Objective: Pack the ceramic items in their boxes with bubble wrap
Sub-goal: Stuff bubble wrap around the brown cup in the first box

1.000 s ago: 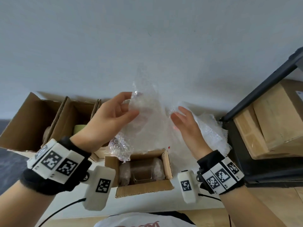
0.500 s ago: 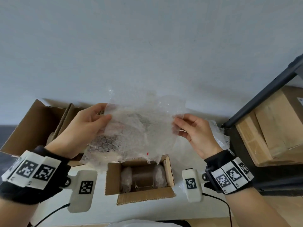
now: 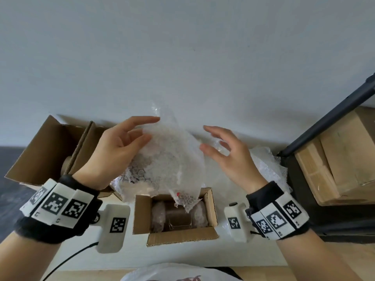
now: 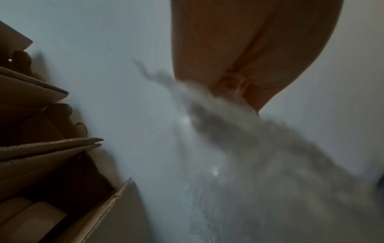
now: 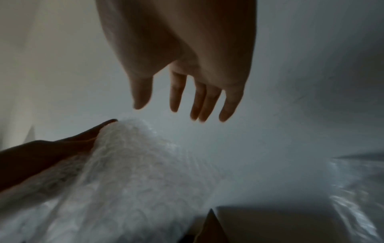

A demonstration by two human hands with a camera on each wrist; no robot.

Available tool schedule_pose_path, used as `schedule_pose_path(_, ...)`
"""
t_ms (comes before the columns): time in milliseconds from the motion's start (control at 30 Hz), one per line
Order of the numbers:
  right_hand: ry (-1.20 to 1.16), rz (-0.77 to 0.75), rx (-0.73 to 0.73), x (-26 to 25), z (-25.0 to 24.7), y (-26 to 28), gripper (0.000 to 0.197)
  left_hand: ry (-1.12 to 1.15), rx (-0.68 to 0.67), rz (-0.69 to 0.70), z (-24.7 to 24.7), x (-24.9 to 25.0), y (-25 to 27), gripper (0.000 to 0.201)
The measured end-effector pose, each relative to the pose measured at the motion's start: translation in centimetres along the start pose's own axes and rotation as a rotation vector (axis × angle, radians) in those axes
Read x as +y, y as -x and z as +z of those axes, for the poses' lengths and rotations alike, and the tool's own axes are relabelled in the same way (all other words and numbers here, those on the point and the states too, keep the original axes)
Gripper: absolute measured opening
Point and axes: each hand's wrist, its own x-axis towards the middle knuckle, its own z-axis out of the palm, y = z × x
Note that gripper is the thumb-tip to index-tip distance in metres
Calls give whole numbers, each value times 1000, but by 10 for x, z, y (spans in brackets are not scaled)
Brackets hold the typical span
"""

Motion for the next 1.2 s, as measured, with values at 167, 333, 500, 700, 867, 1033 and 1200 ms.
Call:
schedule_pose_path(167,-125,104,-355,-9,20,-7,68,13,-53,67,8,4,-1,36)
schedule_pose_path(333,-161,86,-358,-5,22,-6,28,-29,-4,26,5,-2,0,44)
schedule_pose_path(500,-20,42,-453,-5,19,-7,13,-669,-88,186,1,3,10,55)
schedule_pose_path(700,276,-23,-433,-5,23,-12,21,-1027,-252,130,10,-4,6,35)
schedule_pose_path(867,422,7,-244,8,13,-8,20,-973,-112,-18,7,-22,11,21)
schedule_pose_path(1033,242,53,48,8,20,4,19,-725,-50,-245,14,-39,16,20)
schedule_pose_path(1200,93,-118,58,-6,35,26,16,-327,136,-332,23,-45,17,14)
